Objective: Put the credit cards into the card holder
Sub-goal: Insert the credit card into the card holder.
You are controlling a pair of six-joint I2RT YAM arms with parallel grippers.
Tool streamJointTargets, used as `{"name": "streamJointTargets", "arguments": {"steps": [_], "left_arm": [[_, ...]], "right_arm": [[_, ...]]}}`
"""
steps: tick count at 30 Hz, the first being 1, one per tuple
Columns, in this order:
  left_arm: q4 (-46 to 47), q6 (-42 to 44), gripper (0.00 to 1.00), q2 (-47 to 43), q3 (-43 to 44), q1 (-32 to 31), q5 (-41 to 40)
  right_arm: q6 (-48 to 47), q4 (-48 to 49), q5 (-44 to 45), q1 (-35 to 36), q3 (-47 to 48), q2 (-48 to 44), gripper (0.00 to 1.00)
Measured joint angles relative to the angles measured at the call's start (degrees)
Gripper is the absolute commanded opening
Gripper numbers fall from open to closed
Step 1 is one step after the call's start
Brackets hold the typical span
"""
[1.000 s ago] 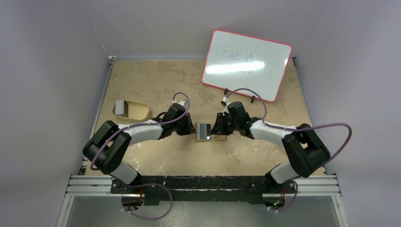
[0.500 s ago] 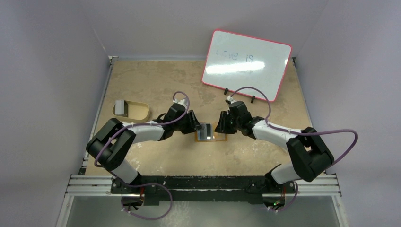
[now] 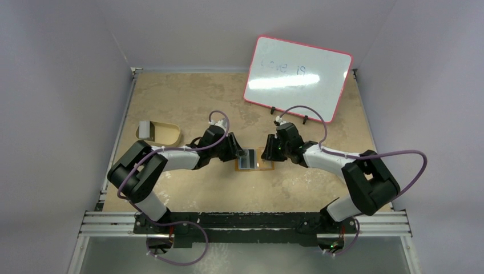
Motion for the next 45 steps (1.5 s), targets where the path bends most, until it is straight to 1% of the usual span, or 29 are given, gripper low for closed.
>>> {"name": "streamJointTargets", "arguments": {"steps": [8, 14, 28, 34, 38, 45], "left_arm": [[0.94, -0.79, 0.39, 0.57, 0.00, -0.02, -0.13], [4.35, -3.06, 0.39, 2.01, 0.00, -0.04, 0.98], [12.22, -9.42, 0.39, 2.73, -0.59, -0.50, 4.59], [13.46, -10.73, 0.38, 2.99, -0.63, -1.22, 4.85], [13.55, -11.13, 0.36, 2.99, -0.63, -1.57, 4.83], [13.60, -11.34, 0.35, 2.67, -0.63, -2.16, 4.79]], "right_arm": [[0.15, 2.84, -0.22, 0.00, -1.20, 0.02, 0.38], [0.44, 5.05, -0.20, 0.00, -2.01, 0.02, 0.38], [0.87, 6.47, -0.26, 0.00, -2.58, 0.09, 0.38], [1.05, 6.67, -0.24, -0.04, -2.67, 0.09, 0.37], [1.03, 6.58, 0.07, -0.04, -2.67, 0.11, 0.36], [0.81, 5.66, 2.67, -0.04, -2.21, 0.11, 0.36]]}}
